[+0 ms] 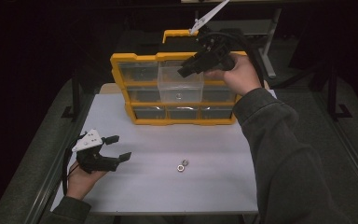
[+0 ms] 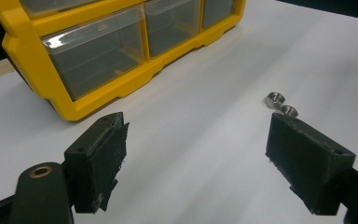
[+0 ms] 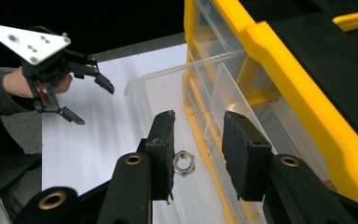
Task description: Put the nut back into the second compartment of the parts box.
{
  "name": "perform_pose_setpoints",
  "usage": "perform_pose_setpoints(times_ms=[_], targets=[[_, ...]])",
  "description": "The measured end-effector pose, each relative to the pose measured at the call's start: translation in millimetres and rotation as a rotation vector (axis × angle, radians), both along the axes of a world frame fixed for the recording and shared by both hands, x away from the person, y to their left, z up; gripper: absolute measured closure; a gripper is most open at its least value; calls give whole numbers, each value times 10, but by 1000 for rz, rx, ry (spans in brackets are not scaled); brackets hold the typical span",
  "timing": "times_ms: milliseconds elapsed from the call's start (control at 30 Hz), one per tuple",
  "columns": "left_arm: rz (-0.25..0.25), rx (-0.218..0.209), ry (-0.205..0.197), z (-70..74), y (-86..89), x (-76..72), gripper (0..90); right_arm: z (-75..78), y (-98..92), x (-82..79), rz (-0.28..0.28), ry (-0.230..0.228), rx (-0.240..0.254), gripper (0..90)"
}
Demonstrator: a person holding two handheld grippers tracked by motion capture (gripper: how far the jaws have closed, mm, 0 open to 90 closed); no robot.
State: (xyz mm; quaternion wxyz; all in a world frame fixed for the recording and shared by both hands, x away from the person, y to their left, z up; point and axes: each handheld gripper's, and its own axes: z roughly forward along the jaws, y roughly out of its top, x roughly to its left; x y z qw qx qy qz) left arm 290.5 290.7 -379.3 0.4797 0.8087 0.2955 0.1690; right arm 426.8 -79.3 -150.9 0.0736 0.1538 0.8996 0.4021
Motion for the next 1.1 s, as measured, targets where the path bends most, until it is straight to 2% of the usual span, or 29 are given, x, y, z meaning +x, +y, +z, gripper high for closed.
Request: perform_pose_setpoints(times_ms=[100, 167, 233, 300, 367, 633, 700, 800, 867, 933, 967, 1100], targets=[[1, -1, 5, 2, -7, -10, 197, 38, -27, -105, 3, -6, 10, 603], [0, 3, 2, 8, -2, -10, 196, 58, -48, -225, 25, -4, 48, 602], [4, -10, 4, 2, 0, -11, 196, 46, -68, -335, 41, -23, 59, 599], [-2, 0, -2, 7, 7, -3, 196, 7, -99, -412, 48, -20, 65, 597], [-2, 2, -2, 10, 2, -8, 196, -51, -136, -467, 46, -6, 74, 594], [-2, 4, 5, 10, -6, -6, 196, -316, -265, -661, 55, 0, 86, 566], [0, 5, 2, 10, -7, -8, 196, -402, -285, -714, 64, -13, 76, 562], [0, 0, -1, 7, -11, -8, 196, -524, -303, -785, 63, 9, 77, 554], [0, 3, 0, 12, -8, -10, 196, -609, -315, -808, 84, -5, 75, 553], [-1, 2, -2, 15, -1, -6, 196, -679, -310, -853, 78, 17, 75, 552], [-1, 3, -1, 17, 2, -5, 196, -722, -315, -850, 90, -1, 61, 551], [2, 1, 4, 14, 5, -10, 196, -860, -308, -908, 84, 23, 50, 540]])
